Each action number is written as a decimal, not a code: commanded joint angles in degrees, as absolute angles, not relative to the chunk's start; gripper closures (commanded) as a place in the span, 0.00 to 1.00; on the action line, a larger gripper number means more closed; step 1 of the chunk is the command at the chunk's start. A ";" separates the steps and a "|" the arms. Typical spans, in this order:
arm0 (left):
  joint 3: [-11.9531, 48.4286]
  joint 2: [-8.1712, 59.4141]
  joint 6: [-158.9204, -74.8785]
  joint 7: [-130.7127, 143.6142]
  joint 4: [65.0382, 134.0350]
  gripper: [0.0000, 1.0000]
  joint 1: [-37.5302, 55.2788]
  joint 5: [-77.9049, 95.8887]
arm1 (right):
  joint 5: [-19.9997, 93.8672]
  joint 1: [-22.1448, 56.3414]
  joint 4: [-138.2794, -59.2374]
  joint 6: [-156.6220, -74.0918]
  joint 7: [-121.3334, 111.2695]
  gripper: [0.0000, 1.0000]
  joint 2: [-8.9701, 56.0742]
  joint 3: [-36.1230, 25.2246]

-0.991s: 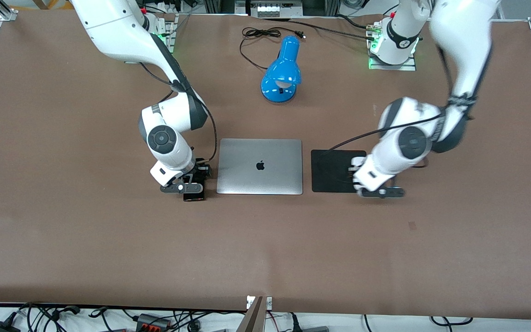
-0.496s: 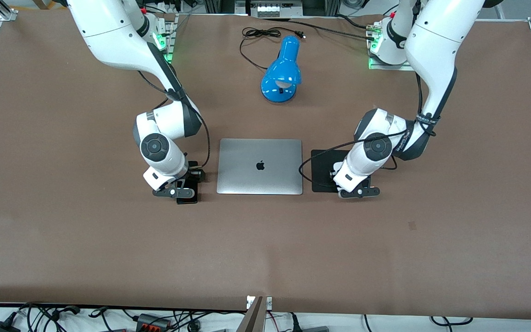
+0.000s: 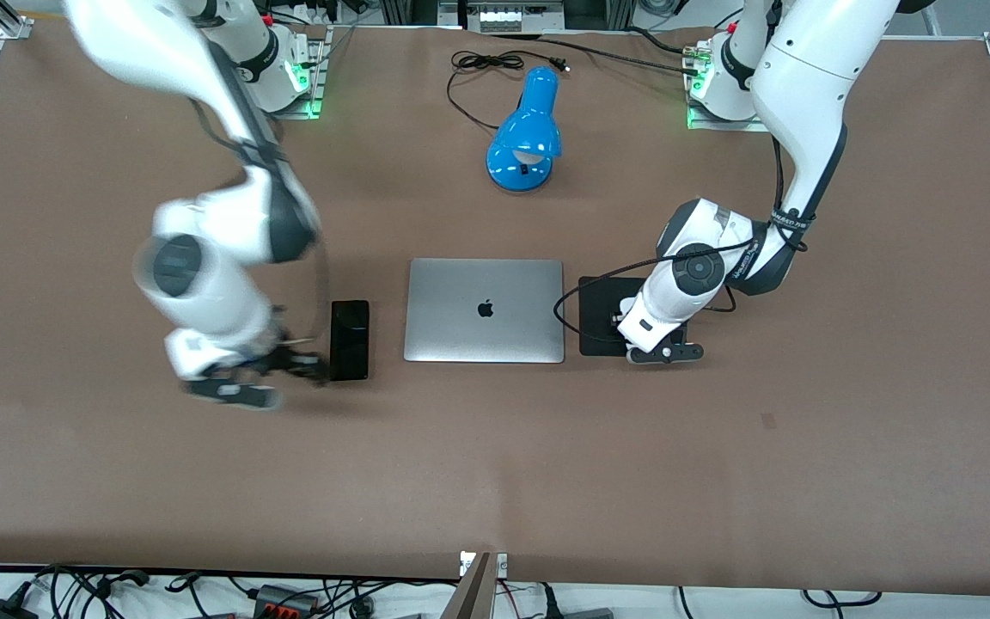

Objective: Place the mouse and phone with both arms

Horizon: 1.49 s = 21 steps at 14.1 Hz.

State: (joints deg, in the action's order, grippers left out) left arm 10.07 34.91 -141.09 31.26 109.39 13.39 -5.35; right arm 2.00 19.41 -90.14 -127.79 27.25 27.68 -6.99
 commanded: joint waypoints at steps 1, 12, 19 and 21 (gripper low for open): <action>9.84 33.58 -141.86 31.99 111.36 0.01 13.89 -6.59 | 3.42 9.97 -91.15 -121.57 26.29 0.00 20.32 -5.45; 10.10 18.73 -115.03 23.40 95.67 0.00 9.15 -12.92 | 3.62 6.94 -92.20 -89.83 19.19 0.00 3.17 -7.21; 10.11 16.79 -87.84 13.71 78.41 0.00 2.22 -4.52 | 2.29 -2.90 -90.09 -92.90 1.58 0.00 4.48 -2.55; 10.02 16.79 -83.68 10.92 75.77 0.00 -2.35 -0.89 | -0.16 -1.76 -89.91 -93.16 0.79 0.00 4.92 -2.46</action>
State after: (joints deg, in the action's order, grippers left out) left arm 9.37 16.34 -87.47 14.49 79.27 2.04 -4.23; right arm 1.42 -2.07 -91.14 -93.08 1.76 4.09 -3.72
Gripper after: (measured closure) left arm 0.000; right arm 0.000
